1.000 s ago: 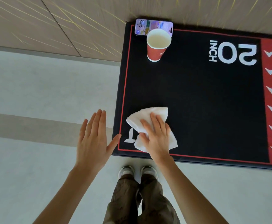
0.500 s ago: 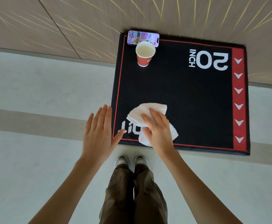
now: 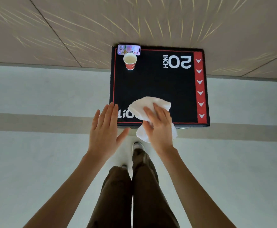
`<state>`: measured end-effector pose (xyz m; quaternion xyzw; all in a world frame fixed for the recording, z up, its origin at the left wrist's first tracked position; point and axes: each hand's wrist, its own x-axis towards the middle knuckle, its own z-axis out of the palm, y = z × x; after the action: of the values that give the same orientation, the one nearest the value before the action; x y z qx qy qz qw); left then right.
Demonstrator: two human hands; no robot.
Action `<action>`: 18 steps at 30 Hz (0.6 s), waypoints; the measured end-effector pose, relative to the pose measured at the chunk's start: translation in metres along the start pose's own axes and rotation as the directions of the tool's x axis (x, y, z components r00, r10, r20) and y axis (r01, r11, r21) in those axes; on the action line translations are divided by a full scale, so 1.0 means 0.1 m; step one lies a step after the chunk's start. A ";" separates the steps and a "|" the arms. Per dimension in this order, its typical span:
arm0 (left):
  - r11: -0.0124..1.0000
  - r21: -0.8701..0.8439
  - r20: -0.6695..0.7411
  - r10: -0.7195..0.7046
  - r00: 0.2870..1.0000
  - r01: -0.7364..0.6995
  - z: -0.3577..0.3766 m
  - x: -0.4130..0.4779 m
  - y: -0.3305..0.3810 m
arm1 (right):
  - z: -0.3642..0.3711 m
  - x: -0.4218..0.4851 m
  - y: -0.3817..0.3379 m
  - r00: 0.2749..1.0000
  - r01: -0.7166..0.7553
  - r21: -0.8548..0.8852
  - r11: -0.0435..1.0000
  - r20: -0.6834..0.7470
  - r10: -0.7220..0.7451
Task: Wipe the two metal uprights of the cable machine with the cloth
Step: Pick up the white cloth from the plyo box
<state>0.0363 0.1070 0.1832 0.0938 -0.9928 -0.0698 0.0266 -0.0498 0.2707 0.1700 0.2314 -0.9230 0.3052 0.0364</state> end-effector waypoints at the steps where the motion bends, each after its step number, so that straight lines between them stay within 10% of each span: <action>1: 1.000 -0.003 0.000 0.025 1.000 -0.025 -0.10 -0.05 0.04 | -0.12 -0.06 -0.06 1.000 -0.007 -0.009 1.000 -0.025 0.007; 18: 0.801 -0.042 -0.036 0.596 0.802 -0.597 -1.03 -1.21 0.81 | -1.41 -2.13 -0.94 0.809 -0.424 -0.026 0.905 -0.460 0.366</action>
<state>0.1468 0.1948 0.2923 -0.2231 -0.9694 -0.0824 0.0599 0.1720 0.3726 0.2916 -0.0443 -0.9352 0.2912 0.1964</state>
